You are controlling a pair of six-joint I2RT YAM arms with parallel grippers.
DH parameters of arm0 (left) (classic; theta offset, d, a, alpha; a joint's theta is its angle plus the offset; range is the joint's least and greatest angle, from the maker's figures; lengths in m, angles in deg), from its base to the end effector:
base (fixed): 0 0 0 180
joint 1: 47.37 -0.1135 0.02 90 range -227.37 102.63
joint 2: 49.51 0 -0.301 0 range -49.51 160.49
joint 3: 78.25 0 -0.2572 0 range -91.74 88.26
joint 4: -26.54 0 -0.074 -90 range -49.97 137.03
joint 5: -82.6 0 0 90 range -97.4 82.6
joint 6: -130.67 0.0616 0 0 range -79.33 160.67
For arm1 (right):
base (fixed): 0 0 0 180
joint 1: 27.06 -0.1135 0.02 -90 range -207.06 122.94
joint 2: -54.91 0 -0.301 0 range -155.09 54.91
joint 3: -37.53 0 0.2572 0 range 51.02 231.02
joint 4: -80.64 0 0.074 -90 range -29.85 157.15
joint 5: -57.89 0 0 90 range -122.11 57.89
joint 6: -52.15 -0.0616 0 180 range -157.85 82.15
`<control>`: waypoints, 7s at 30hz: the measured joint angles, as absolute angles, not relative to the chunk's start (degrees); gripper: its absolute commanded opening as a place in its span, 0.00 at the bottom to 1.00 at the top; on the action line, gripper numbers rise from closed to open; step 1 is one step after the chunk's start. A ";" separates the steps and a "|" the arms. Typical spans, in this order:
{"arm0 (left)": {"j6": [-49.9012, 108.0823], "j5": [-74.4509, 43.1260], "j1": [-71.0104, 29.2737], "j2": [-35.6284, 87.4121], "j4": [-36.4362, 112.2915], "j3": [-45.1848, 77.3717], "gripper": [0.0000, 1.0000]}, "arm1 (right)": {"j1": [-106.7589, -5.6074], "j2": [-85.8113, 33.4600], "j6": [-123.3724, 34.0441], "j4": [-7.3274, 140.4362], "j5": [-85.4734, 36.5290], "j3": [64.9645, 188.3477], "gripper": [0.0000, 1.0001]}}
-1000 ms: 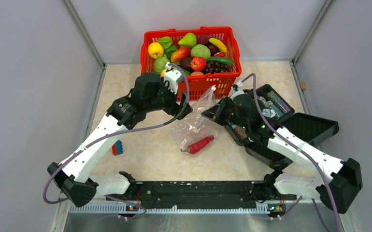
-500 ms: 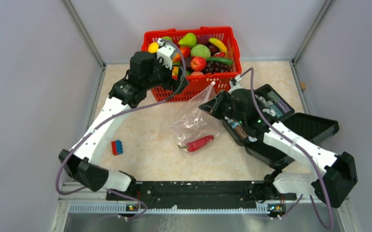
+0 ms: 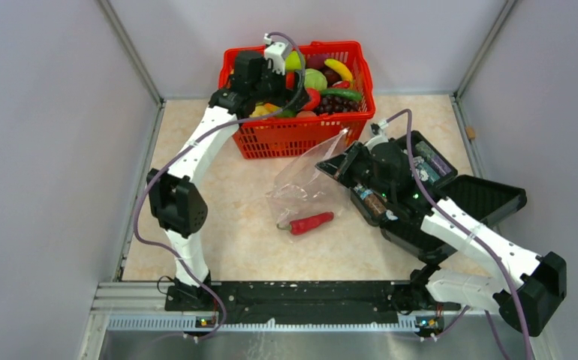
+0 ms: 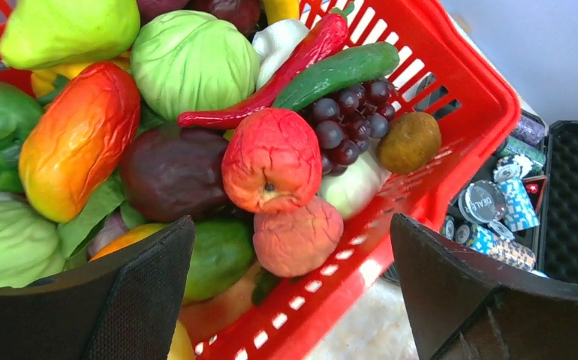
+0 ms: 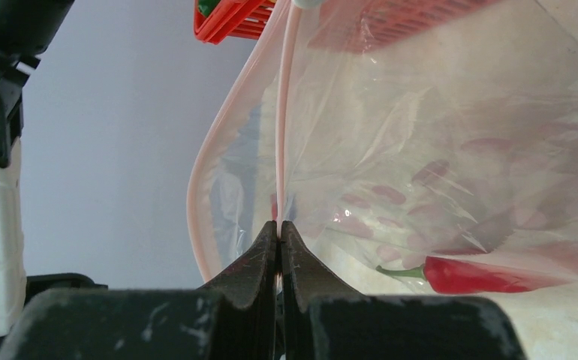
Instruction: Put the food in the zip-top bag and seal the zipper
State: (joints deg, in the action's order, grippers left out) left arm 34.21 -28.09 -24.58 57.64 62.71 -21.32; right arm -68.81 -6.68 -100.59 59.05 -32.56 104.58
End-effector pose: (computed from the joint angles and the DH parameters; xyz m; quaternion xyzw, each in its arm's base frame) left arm 0.4337 -0.2058 0.4261 0.2163 0.7843 -0.2846 0.5071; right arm 0.1966 0.1748 0.3651 0.1479 0.7855 0.4732 0.3704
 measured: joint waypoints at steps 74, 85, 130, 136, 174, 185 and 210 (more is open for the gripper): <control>39.13 -29.64 -7.82 14.73 58.51 21.96 0.36 | -68.49 -14.41 -102.71 60.47 -33.46 106.33 0.00; 39.39 -15.63 -4.06 19.35 61.48 21.96 0.34 | -68.14 -13.19 -102.95 59.82 -33.50 106.33 0.00; 46.36 -18.01 -3.71 24.53 68.70 10.66 0.87 | -68.29 -2.09 -97.75 54.31 -20.93 106.92 0.00; 46.08 -18.82 -3.71 21.29 66.90 11.05 0.90 | -68.29 -2.09 -98.12 54.31 -22.00 106.90 0.00; 35.20 -12.57 -22.02 27.21 56.76 3.71 0.99 | -68.29 0.71 -99.43 52.34 -24.93 104.17 0.00; 35.98 -19.87 -25.52 43.74 56.78 -10.63 0.99 | -68.29 7.11 -99.63 46.94 -28.67 102.11 0.00; 46.08 -14.30 -36.71 64.15 52.54 -21.01 0.99 | -68.29 2.68 -99.54 48.80 -27.29 102.03 0.00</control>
